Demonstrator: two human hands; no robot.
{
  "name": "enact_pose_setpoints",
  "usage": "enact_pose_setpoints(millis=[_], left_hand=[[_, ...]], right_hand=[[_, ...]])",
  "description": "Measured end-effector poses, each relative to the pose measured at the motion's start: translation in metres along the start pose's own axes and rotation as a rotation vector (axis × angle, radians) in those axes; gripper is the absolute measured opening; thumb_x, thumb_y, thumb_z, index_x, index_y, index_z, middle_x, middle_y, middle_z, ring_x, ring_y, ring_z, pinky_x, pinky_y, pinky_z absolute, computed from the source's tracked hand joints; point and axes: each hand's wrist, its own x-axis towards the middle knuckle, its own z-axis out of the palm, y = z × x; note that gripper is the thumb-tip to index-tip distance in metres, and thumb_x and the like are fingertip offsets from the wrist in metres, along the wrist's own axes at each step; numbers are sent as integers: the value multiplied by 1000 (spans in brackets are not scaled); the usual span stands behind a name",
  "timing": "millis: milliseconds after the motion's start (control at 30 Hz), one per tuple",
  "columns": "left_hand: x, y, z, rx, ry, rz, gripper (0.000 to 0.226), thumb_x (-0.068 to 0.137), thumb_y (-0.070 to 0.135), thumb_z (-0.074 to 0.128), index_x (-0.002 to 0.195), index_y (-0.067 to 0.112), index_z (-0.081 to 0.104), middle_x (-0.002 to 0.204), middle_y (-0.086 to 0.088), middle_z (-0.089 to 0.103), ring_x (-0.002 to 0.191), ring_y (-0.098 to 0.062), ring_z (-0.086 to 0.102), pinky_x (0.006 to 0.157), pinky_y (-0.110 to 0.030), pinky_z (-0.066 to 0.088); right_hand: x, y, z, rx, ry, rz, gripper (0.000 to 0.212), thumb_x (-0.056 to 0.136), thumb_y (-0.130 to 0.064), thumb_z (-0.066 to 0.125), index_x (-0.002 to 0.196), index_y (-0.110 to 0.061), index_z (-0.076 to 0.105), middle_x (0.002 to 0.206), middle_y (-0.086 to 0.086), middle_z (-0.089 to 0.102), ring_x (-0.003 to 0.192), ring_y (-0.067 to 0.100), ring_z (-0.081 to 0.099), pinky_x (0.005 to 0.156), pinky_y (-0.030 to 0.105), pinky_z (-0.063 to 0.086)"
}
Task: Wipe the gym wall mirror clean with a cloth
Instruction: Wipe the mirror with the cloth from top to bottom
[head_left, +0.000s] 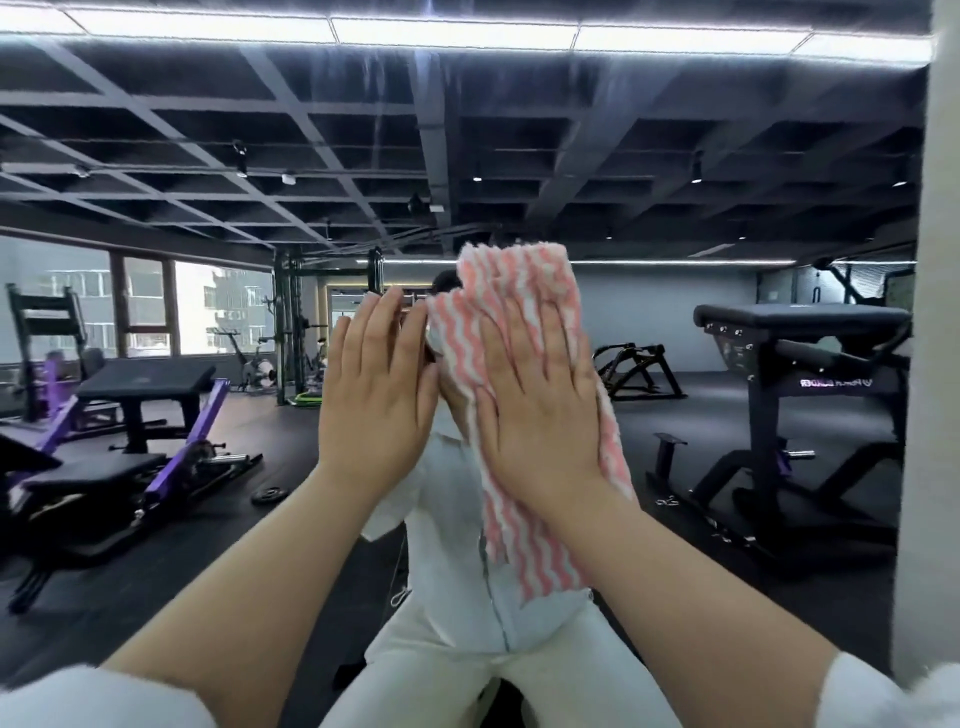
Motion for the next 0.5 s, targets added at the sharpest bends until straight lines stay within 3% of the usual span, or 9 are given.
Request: enact_pose_setpoints(millis=[133, 233, 300, 400, 500], left_hand=[[-2, -2, -10, 0, -129, 5, 52, 102, 38, 22, 141, 6, 34, 146, -20, 30, 136, -35, 25, 115, -50, 19], [-11, 3, -24, -29, -182, -23, 49, 98, 33, 32, 141, 10, 32, 146, -19, 30, 136, -34, 23, 114, -52, 21], [-21, 8, -34, -40, -176, -28, 49, 94, 28, 37, 140, 13, 32, 144, -14, 27, 135, -33, 22, 114, -50, 20], [-30, 12, -49, -106, -159, -86, 47, 94, 25, 37, 139, 13, 32, 143, -10, 24, 134, -32, 23, 113, -45, 19], [-34, 10, -62, -151, -148, -161, 45, 96, 27, 35, 139, 12, 34, 146, -9, 23, 135, -29, 21, 112, -42, 17]], right_hand=[[-42, 36, -8, -37, -114, 224, 64, 99, -50, 13, 154, -22, -4, 160, 13, -6, 146, 38, -5, 118, 53, -3], [-65, 51, -10, 11, -118, 543, 70, 95, -58, 15, 154, -22, 2, 156, 29, -2, 144, 45, -1, 115, 53, -3], [-62, 44, -9, 49, -114, 638, 76, 92, -57, 14, 153, -16, -2, 156, 28, -4, 144, 44, -1, 115, 47, -7], [-35, 16, -5, 83, -104, 549, 73, 93, -59, 3, 152, -17, -9, 156, 14, -14, 146, 37, -1, 116, 42, -9], [-1, -26, 1, 118, -24, 288, 67, 98, -53, 8, 153, -16, 1, 160, 11, 3, 146, 31, 5, 118, 42, -4]])
